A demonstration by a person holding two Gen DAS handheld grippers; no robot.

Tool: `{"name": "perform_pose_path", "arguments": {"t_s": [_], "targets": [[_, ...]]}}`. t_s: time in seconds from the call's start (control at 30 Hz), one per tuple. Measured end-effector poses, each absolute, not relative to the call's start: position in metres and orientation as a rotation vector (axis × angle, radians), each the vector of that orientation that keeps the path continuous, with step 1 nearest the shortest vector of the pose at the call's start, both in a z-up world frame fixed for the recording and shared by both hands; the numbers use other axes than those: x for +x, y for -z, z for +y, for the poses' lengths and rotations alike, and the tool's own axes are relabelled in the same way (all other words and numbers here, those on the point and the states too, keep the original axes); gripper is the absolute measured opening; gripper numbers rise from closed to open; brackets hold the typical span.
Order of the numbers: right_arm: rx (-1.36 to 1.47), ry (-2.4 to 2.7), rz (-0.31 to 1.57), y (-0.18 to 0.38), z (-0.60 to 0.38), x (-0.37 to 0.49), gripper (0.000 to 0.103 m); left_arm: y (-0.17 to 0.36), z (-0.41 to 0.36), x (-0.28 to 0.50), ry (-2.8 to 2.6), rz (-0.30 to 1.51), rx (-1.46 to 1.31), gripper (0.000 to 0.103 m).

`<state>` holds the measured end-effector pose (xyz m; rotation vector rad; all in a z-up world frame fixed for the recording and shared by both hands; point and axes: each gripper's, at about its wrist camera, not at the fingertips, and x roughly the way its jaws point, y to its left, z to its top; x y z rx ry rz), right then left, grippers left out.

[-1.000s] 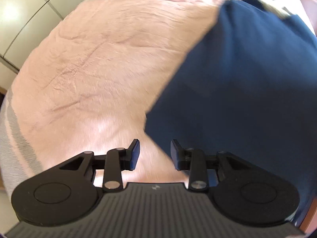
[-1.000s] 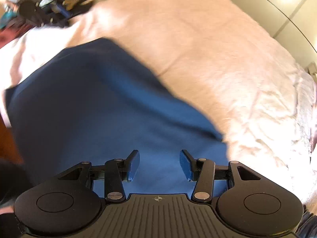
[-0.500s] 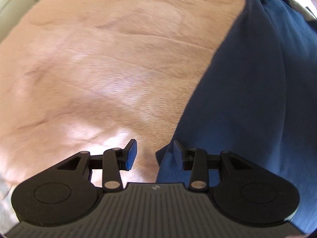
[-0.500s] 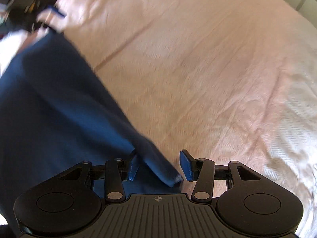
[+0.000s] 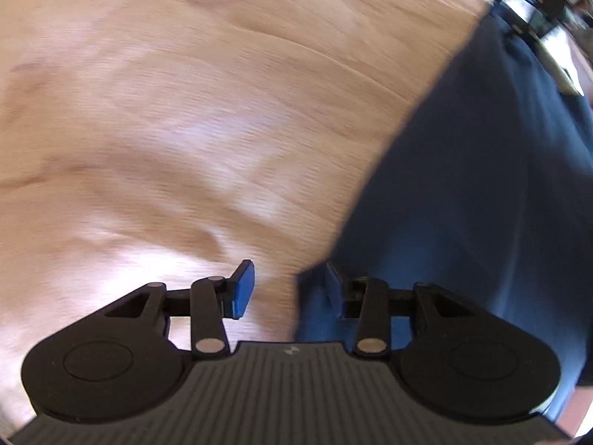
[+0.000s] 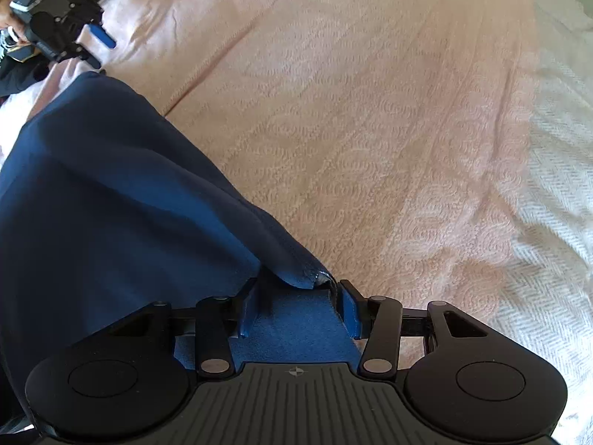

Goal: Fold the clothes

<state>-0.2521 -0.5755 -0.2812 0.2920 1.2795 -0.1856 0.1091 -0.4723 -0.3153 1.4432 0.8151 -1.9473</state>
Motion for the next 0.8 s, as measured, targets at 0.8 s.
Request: {"name": "perform_pose_path", "arguments": {"t_s": [0.8], "targets": [[0.297, 0.251, 1.225, 0.273, -0.581, -0.224, 0.008, 0.252, -0.440, 0.198, 1.697, 0.889, 0.952, 0.000]]}}
